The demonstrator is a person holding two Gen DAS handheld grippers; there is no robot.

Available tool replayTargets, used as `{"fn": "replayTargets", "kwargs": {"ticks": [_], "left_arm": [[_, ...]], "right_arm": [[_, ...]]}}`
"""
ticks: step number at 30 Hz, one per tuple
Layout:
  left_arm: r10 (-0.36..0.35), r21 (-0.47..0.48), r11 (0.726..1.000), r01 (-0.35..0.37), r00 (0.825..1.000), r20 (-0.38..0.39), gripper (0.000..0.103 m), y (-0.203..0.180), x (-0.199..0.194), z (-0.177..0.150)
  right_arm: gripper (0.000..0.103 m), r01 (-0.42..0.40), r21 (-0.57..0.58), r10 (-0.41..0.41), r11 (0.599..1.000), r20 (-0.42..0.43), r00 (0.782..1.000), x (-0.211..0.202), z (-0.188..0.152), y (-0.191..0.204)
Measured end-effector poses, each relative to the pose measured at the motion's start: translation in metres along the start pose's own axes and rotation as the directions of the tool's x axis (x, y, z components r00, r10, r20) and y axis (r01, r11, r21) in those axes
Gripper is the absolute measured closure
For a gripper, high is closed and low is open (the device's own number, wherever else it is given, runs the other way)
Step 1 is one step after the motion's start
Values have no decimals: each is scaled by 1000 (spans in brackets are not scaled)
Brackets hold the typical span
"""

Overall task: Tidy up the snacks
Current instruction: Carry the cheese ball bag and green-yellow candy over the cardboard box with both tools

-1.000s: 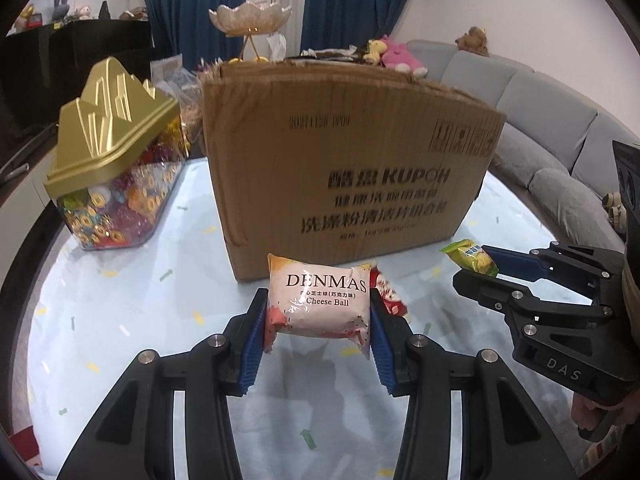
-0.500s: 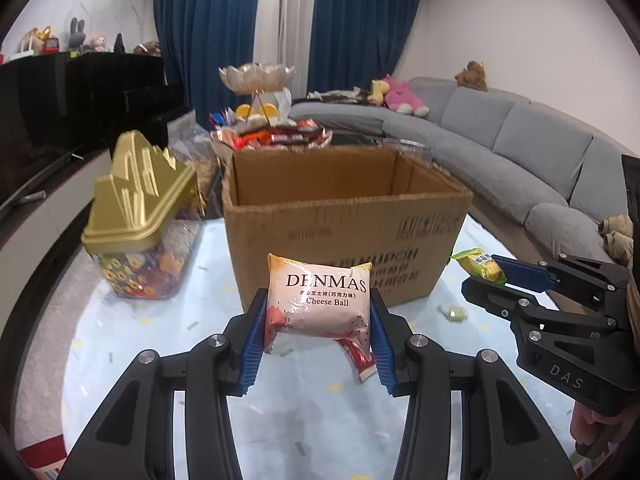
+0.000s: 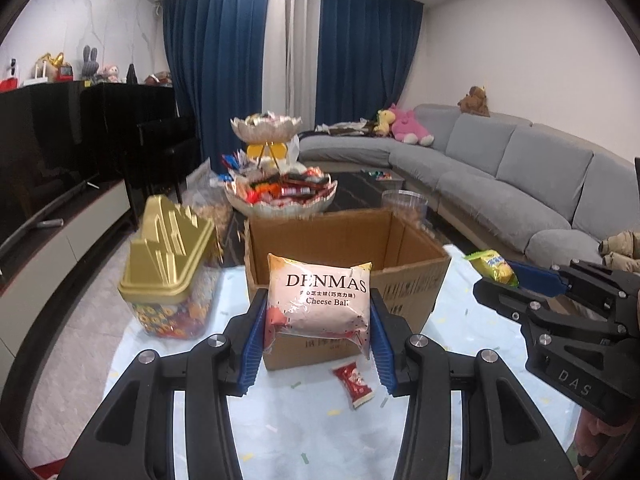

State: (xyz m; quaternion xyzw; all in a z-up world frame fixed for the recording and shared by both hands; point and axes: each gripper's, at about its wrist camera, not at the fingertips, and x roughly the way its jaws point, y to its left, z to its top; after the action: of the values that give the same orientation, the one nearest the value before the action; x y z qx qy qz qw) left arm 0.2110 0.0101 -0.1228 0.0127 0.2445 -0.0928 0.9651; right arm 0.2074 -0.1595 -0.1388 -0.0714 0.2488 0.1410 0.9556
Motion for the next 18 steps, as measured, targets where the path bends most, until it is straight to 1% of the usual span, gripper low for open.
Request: {"fn": "replayTargets", "kwargs": {"ticks": [4, 7, 10, 18], "left_arm": [[0, -1, 1000, 0, 1000, 17, 57, -2, -10, 13], [2, 16, 1000, -2, 1000, 25, 57, -5, -14, 23], [0, 8, 1000, 0, 999, 34, 57, -6, -17, 32], [26, -3, 1000, -26, 999, 45, 57, -4, -16, 54]], "right_arm": [[72, 7, 0, -7, 1000, 24, 1000, -10, 12, -1], [72, 12, -5, -12, 1000, 46, 999, -16, 21, 0], [72, 18, -5, -17, 1000, 63, 998, -20, 31, 1], [72, 48, 17, -49, 999, 99, 994, -25, 56, -2]]}}
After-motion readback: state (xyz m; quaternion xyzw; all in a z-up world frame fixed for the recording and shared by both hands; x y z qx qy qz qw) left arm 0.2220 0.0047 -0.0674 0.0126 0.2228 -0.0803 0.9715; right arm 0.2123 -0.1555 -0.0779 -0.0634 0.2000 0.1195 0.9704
